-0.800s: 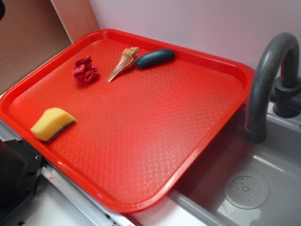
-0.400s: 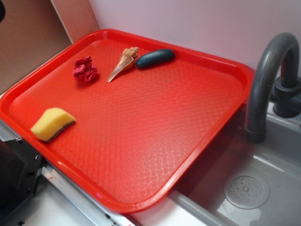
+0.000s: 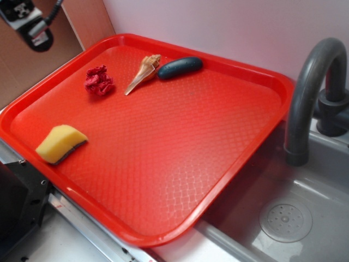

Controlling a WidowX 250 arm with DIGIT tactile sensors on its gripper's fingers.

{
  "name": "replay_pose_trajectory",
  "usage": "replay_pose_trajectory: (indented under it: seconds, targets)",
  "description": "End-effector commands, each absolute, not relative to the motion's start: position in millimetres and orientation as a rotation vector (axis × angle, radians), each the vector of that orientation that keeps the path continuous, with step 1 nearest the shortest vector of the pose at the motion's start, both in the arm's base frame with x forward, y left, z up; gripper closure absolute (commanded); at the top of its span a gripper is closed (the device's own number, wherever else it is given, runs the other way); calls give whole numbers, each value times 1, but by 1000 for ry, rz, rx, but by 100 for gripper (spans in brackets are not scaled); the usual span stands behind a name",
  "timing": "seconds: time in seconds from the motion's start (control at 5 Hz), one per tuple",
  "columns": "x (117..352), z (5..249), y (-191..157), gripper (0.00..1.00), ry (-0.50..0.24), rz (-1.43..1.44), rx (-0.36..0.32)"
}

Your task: Grab the plastic pickle.

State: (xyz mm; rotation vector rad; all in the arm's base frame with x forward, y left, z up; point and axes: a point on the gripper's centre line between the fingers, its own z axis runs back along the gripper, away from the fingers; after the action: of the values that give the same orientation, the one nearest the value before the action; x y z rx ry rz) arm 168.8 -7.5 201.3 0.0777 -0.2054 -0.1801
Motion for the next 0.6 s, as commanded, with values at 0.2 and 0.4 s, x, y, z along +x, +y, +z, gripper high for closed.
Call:
replay_pose_trajectory:
  seconds: [0.2, 0.4]
  targets:
    - [284, 163, 4, 0, -285, -403, 32]
    - [307, 149, 0, 0, -277, -466, 1]
